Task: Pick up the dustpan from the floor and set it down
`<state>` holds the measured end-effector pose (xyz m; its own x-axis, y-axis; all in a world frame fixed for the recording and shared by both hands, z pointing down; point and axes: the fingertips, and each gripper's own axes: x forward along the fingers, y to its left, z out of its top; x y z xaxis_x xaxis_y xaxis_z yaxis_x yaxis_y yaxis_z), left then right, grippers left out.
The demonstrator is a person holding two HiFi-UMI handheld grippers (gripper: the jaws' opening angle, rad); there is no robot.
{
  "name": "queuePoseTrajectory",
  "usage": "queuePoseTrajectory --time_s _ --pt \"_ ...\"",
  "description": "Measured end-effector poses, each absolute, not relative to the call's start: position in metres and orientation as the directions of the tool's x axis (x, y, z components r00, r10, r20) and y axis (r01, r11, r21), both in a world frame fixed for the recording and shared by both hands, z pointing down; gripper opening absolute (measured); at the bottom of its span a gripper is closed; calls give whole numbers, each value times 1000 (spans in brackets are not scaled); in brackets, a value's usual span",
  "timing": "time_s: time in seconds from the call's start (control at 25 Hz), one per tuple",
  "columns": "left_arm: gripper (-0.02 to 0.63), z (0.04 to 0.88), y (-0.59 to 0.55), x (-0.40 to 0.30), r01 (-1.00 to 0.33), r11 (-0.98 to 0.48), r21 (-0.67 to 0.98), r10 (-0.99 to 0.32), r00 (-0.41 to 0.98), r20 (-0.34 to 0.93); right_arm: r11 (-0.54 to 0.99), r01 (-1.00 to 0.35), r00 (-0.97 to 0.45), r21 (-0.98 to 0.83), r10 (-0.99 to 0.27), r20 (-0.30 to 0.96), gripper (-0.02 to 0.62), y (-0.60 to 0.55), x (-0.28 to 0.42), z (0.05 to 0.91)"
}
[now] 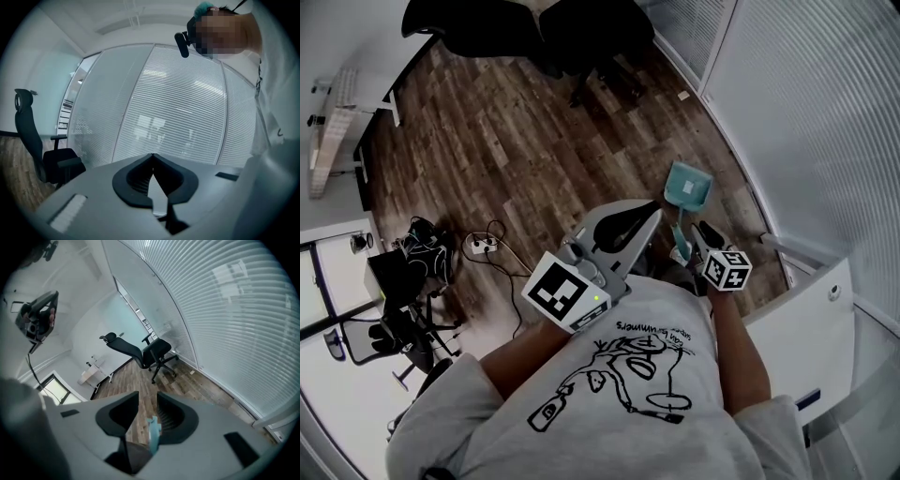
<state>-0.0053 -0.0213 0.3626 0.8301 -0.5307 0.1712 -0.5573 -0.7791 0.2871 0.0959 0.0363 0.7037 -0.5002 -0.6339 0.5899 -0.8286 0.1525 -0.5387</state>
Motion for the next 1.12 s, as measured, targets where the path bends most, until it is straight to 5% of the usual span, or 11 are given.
queuePoseTrajectory --time_s 1.12 --pt "2 323 -42 16 -517 -817 256 -517 853 74 360 -916 -400 -178 -863 309 86 -14 128 390"
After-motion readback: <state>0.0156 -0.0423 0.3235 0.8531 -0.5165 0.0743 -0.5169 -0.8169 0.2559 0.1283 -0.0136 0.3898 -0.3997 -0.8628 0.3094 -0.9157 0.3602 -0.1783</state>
